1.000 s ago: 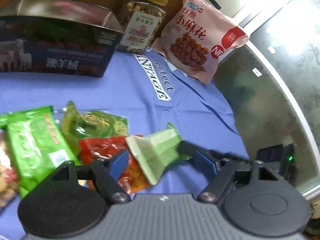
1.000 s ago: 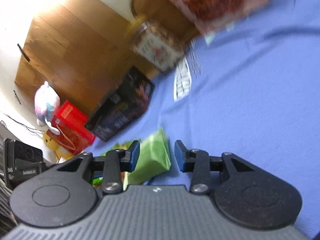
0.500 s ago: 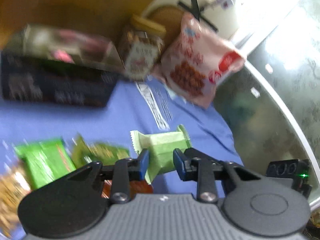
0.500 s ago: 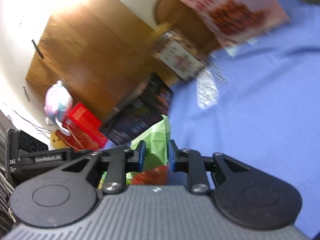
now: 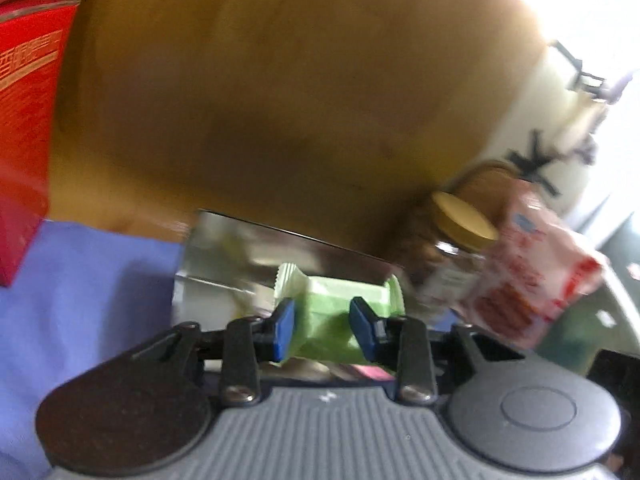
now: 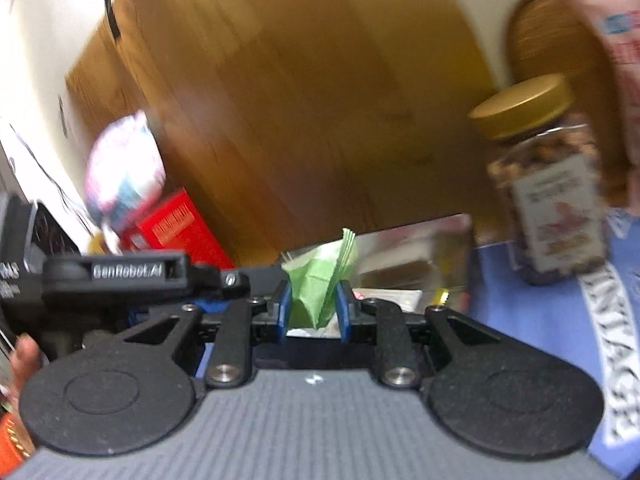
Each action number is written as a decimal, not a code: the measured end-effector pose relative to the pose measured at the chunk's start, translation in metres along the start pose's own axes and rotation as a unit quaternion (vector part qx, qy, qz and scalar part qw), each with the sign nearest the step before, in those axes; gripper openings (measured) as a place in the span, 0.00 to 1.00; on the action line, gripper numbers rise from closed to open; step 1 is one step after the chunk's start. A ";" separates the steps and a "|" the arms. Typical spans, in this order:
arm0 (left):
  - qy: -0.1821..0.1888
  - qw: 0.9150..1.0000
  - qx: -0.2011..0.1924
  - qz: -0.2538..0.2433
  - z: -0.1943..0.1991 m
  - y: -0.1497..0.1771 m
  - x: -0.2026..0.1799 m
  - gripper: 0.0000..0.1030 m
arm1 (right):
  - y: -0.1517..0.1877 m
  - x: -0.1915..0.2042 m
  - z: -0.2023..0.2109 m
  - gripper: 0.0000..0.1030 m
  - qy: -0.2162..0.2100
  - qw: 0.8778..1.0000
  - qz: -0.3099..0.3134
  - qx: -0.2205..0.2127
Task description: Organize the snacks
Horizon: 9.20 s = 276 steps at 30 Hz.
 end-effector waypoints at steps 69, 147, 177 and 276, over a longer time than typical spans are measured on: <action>-0.006 0.990 0.068 -0.122 0.039 0.126 -0.014 0.76 | 0.148 0.063 0.169 0.44 -0.009 0.995 -0.073 0.070; 0.150 0.987 0.016 -0.060 0.049 0.023 -0.033 0.37 | 0.036 0.058 0.050 0.19 0.048 0.994 0.093 0.026; 0.106 0.981 0.149 -0.058 -0.004 0.142 -0.040 0.50 | 0.129 -0.020 0.146 0.35 0.062 0.993 -0.085 0.044; 0.208 0.965 0.153 0.044 0.048 0.179 -0.054 0.92 | 0.141 -0.055 0.163 0.04 -0.116 0.841 -0.528 -0.008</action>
Point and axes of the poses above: each gripper's, at about its wrist camera, not at the fingertips, and z roughly against the way its jaws point, x to its left, y to its underside, the point moved 6 cm from there along -z, roughly the way its jaws point, and after that the axes turned 3 degrees about -x, right-handed, at the moved point
